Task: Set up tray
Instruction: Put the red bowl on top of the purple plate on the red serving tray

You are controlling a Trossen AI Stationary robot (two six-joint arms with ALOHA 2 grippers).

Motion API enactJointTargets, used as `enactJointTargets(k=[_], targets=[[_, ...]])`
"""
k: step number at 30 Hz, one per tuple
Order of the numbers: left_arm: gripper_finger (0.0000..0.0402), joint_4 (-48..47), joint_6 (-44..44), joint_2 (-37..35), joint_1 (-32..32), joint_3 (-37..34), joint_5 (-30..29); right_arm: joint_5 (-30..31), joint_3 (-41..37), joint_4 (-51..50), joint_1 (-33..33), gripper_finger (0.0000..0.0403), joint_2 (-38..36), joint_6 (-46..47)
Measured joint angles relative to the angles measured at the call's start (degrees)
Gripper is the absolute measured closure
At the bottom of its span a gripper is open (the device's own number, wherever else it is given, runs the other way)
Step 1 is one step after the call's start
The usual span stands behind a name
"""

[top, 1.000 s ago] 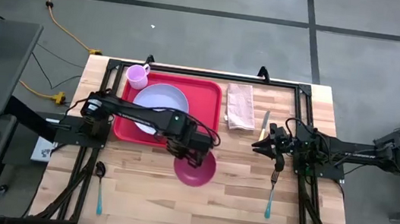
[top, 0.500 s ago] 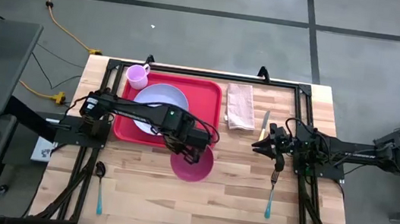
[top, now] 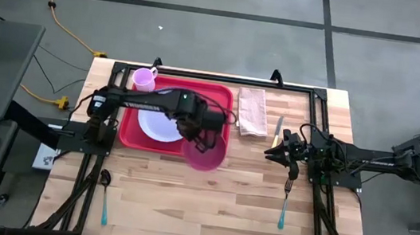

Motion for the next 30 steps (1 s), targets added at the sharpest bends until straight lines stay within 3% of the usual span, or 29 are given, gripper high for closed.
enactJointTargets(k=[13, 30], targets=[[0.0387, 0.21, 13.41, -0.62, 10.31, -1.8, -0.92, 0.0, 0.0, 0.02, 0.01, 0.0329, 0.02, 0.46], [0.0387, 8.07, 10.42, -22.6, 17.18, -31.08, -0.33, 4.65, 0.0, 0.45, -0.01, 0.0329, 0.0, 2.63]])
